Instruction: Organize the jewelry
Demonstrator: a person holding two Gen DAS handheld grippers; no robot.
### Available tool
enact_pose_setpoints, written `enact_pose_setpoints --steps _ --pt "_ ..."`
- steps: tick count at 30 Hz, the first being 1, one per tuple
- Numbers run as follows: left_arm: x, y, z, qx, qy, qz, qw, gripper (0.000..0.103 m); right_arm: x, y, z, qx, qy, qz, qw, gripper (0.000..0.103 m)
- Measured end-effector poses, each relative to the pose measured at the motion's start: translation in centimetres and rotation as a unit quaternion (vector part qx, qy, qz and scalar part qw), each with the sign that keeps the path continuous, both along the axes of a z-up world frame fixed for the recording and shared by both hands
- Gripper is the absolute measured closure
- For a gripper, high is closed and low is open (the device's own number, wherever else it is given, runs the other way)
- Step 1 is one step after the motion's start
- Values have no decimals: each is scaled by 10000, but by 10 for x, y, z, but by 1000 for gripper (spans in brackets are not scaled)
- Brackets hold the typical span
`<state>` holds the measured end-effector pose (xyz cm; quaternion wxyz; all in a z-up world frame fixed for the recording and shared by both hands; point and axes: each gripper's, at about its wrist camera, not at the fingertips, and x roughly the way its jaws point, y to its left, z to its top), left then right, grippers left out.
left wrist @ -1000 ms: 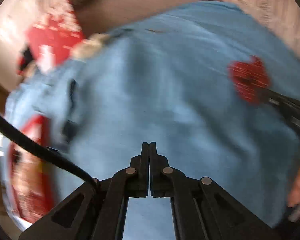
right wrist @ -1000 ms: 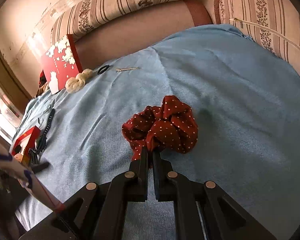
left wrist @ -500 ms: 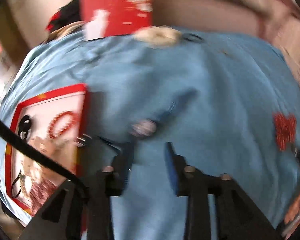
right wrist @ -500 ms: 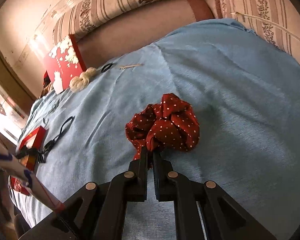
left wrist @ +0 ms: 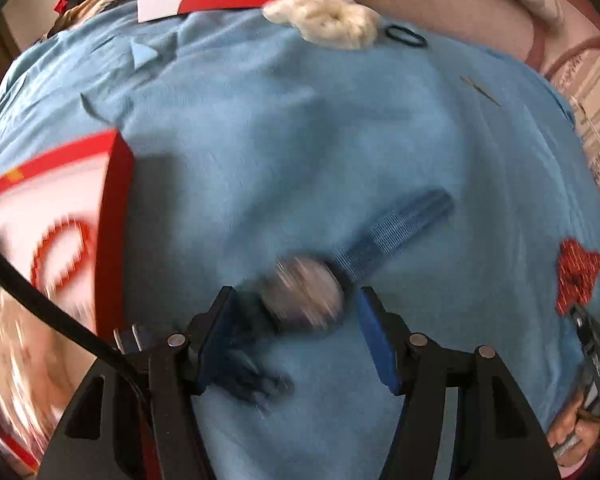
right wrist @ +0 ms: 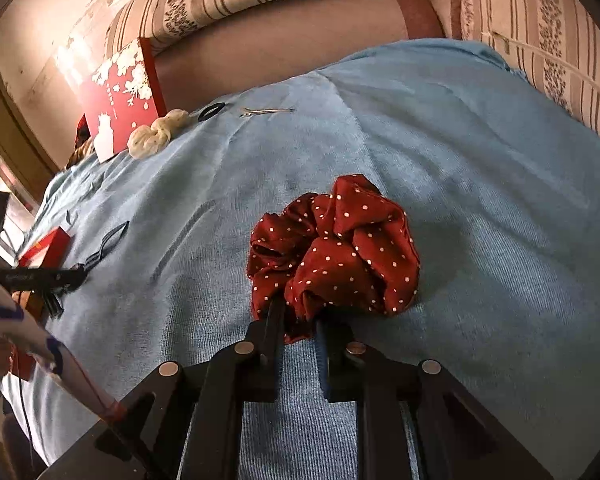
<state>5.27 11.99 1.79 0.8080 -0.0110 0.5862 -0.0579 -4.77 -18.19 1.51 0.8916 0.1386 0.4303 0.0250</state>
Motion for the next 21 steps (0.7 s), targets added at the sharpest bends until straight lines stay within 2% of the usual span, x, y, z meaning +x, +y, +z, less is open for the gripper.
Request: enact_pose_setpoints --steps 5,7,8,10,13,15,18,21 --pt "-45 -22 10 -479 125 -352 9982 43 -2 -2 0 97 20 18 9999 85" --pt "-53 -19 22 -522 -38 -350 9980 43 -5 -5 1 226 24 -5 9997 77" --pt "-56 -18 26 -466 -145 -331 9983 42 -7 -6 2 279 12 -25 9996 73" --pt "-57 -15 36 -176 -401 -346 9984 42 -11 -8 6 272 -77 -85 9996 54" --pt "-51 -14 32 215 -500 -361 9979 39 -16 -9 13 162 -272 -176 9993 44" --pt "-48 -14 24 287 -442 -357 9980 39 -16 -10 15 169 -328 -224 9991 40" --pt "-44 -19 9 190 -340 -299 9988 39 -13 -13 13 305 -354 -280 9985 39" --pt "-44 -21 3 341 -478 -253 9980 39 -9 -15 12 450 -364 -273 9979 35"
